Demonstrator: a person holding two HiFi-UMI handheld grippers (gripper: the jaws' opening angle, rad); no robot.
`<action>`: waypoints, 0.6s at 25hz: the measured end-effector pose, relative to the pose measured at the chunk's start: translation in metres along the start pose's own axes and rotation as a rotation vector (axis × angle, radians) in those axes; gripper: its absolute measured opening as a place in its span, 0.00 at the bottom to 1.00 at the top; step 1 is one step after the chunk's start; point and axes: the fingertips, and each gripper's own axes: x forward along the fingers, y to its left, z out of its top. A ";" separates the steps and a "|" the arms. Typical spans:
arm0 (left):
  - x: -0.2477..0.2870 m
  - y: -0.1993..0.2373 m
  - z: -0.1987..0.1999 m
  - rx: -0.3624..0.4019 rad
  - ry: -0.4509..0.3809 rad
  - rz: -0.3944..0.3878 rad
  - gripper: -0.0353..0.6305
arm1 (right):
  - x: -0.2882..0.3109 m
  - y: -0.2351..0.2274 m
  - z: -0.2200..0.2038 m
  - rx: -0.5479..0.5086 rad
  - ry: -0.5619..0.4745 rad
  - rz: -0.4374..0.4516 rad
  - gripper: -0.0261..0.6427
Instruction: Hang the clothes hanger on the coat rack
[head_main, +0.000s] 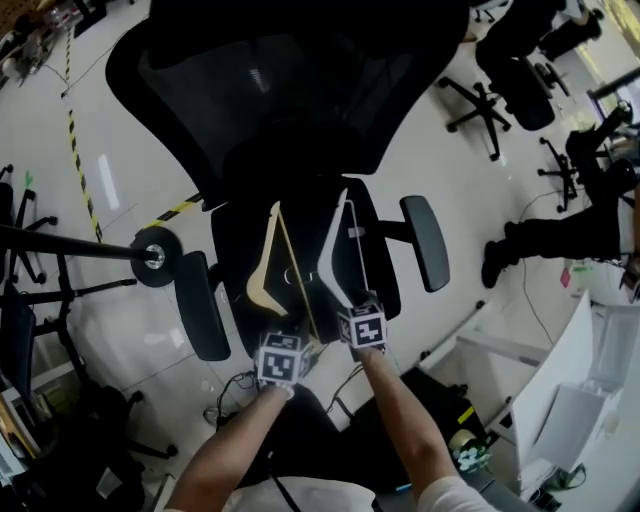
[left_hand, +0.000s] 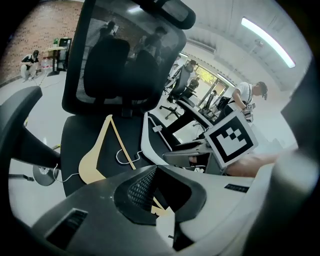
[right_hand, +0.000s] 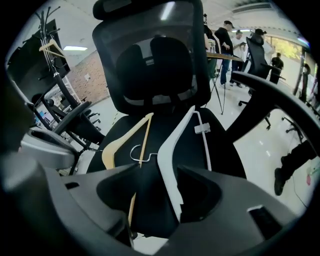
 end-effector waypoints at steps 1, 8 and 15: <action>0.003 0.001 -0.001 -0.006 0.003 0.001 0.03 | 0.007 -0.002 -0.001 -0.013 0.012 -0.004 0.43; 0.011 0.007 0.005 -0.069 -0.038 -0.010 0.03 | 0.046 -0.004 0.005 -0.113 0.058 -0.026 0.43; 0.016 0.021 -0.004 -0.102 -0.032 0.004 0.03 | 0.078 -0.003 0.002 -0.201 0.124 -0.056 0.43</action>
